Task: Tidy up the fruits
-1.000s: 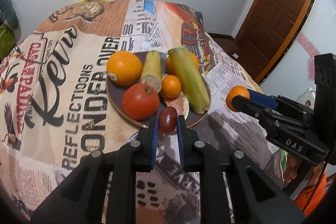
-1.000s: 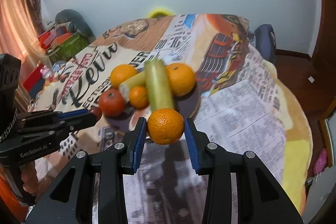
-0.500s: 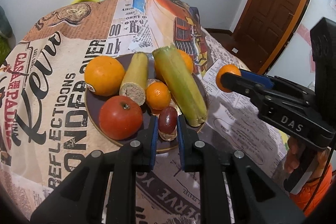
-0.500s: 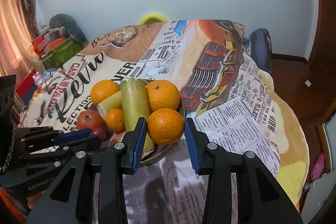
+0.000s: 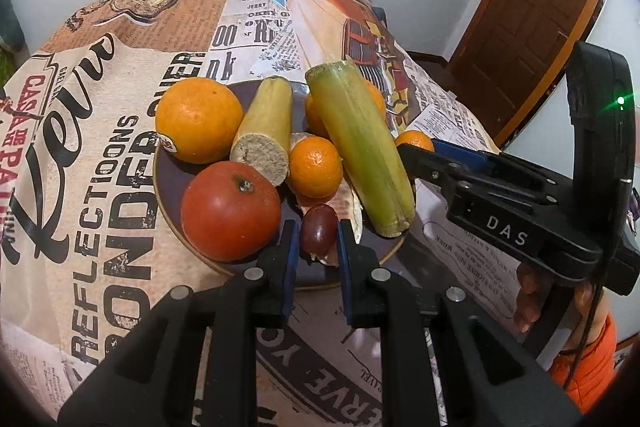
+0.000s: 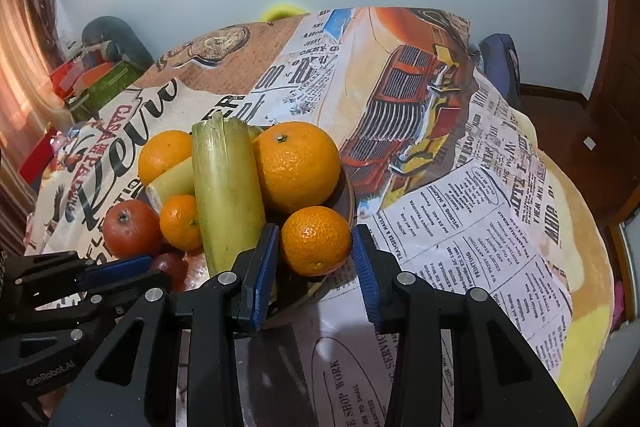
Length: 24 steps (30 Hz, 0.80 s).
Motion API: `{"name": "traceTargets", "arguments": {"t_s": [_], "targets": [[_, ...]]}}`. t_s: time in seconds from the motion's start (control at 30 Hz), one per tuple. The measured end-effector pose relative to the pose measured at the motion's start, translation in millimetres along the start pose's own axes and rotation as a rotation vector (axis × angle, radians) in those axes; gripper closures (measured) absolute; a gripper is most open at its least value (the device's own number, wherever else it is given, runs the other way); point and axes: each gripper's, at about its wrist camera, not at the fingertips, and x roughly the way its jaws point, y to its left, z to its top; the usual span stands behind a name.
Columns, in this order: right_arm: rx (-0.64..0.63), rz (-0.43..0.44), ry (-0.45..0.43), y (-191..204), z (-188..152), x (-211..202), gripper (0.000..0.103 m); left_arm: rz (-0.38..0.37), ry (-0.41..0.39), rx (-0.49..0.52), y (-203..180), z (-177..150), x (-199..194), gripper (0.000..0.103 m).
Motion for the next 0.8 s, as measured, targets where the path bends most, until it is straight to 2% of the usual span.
{"name": "traceTargets", "arguments": {"t_s": [0.07, 0.3, 0.47, 0.63, 0.8], "targets": [[-0.004, -0.003, 0.005, 0.1, 0.6, 0.0, 0.068, 0.006, 0.004, 0.002, -0.7, -0.7, 0.1, 0.082], [-0.016, -0.02, -0.007, 2.5, 1.2, -12.8, 0.068, 0.019, -0.002, 0.004, -2.7, -2.9, -10.9, 0.082], [-0.025, -0.03, -0.037, 9.0, 2.3, -36.2, 0.068, 0.027, -0.037, 0.01, -7.5, -3.0, -34.4, 0.082], [-0.046, -0.03, -0.113, 25.5, 7.0, -80.5, 0.068, 0.041, -0.116, 0.015, -13.8, 1.1, -76.8, 0.082], [-0.075, -0.032, -0.225, 47.5, 12.0, -137.2, 0.068, 0.057, -0.243, 0.018, -22.1, 0.5, -141.8, 0.082]]}}
